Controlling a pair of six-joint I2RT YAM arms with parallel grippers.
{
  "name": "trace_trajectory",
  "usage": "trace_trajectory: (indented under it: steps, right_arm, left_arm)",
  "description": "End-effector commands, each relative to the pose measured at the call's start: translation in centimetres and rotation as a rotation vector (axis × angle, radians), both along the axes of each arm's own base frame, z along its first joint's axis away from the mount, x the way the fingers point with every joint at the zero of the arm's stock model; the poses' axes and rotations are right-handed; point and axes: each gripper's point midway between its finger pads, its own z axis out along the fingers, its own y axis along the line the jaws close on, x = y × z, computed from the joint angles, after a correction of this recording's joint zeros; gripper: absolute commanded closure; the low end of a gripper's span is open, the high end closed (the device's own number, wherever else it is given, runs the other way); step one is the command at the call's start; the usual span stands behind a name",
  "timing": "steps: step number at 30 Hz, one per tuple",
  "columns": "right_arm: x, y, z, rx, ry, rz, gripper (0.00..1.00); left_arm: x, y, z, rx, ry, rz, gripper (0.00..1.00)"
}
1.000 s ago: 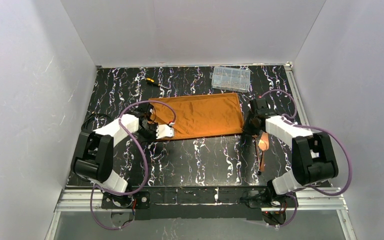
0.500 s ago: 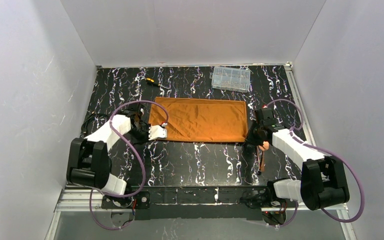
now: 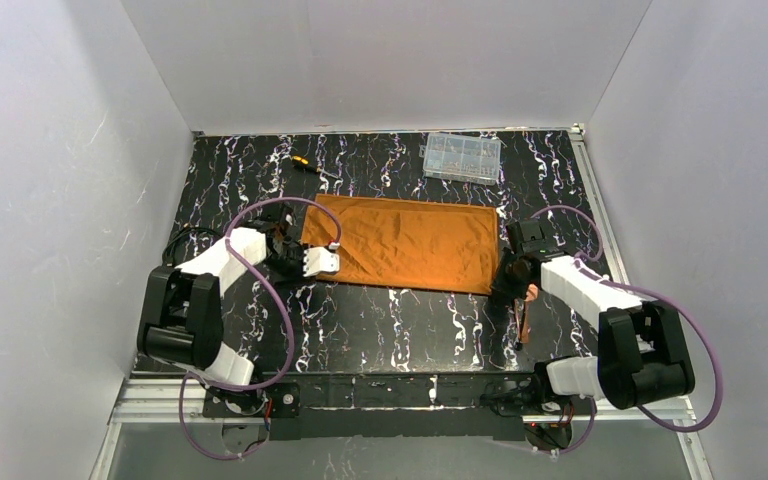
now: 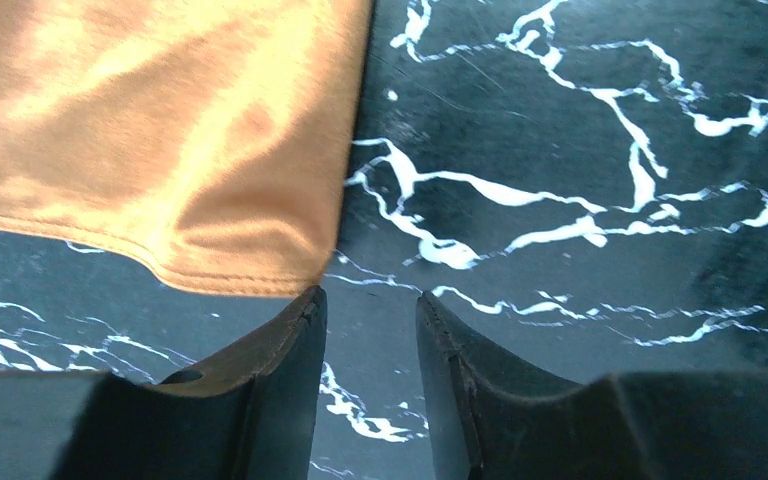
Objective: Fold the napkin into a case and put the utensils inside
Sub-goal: Move the rectangle-folded napkin to the center of the board.
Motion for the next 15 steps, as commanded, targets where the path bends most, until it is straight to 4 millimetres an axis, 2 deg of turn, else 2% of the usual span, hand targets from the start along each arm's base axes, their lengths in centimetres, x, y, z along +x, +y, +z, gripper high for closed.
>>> trace_trajectory:
  steps: [1, 6, 15]
  right_arm:
    - [1.1, 0.3, 0.6, -0.004, -0.012, 0.018, 0.99]
    - [1.1, 0.4, 0.4, -0.004, -0.006, 0.028, 0.99]
    - [2.0, 0.9, 0.8, 0.007, -0.009, 0.044, 0.99]
  left_arm:
    - [3.1, -1.3, 0.8, -0.030, -0.109, -0.004, 0.63]
    - [4.1, -1.1, 0.9, -0.015, -0.170, -0.013, 0.55]
    - [2.8, -1.6, -0.5, 0.007, -0.094, -0.040, 0.55]
